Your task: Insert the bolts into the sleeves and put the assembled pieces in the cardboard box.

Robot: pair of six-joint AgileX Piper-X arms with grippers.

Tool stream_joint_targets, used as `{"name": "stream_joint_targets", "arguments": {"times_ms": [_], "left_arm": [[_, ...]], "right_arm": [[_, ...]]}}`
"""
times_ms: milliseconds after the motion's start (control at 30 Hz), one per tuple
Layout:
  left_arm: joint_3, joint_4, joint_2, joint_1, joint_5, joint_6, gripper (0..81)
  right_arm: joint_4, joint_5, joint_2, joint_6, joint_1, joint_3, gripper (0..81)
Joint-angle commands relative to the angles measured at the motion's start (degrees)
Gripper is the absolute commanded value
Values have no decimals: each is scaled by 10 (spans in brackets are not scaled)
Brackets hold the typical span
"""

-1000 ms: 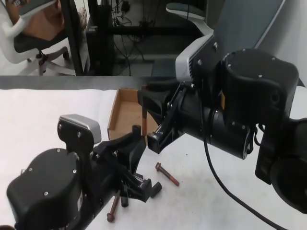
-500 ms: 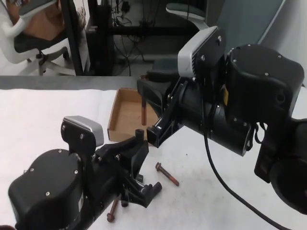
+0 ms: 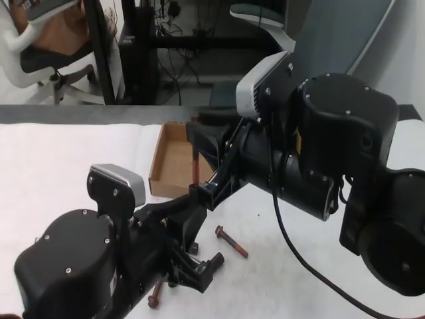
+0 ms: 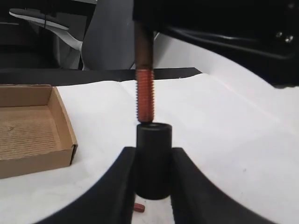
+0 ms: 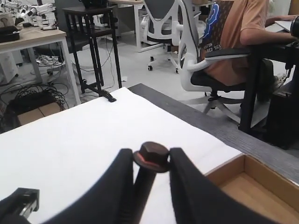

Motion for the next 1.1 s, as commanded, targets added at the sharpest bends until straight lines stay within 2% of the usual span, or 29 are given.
{"name": "stream_joint_targets", "arguments": {"times_ms": [0,233,700,800,1067], "left_arm": [[-5,-28,-5,1,-1,14,18],[-5,-28,-5,1,-5,18,18],[-5,-28,-5,1,-10,52,18],[-5,-28,-5,1,-28,54,18],[-5,-28,-5,22,-37,56,18]], "right_arm": [[2,-20,2,25,-1,-3,6],[5,-24,2,53,12,-3,6],[10,-12,1,23,12,-3,6],[20,-12,1,23,12,-3,6],[24,-3,1,23,12,-3,6]]}}
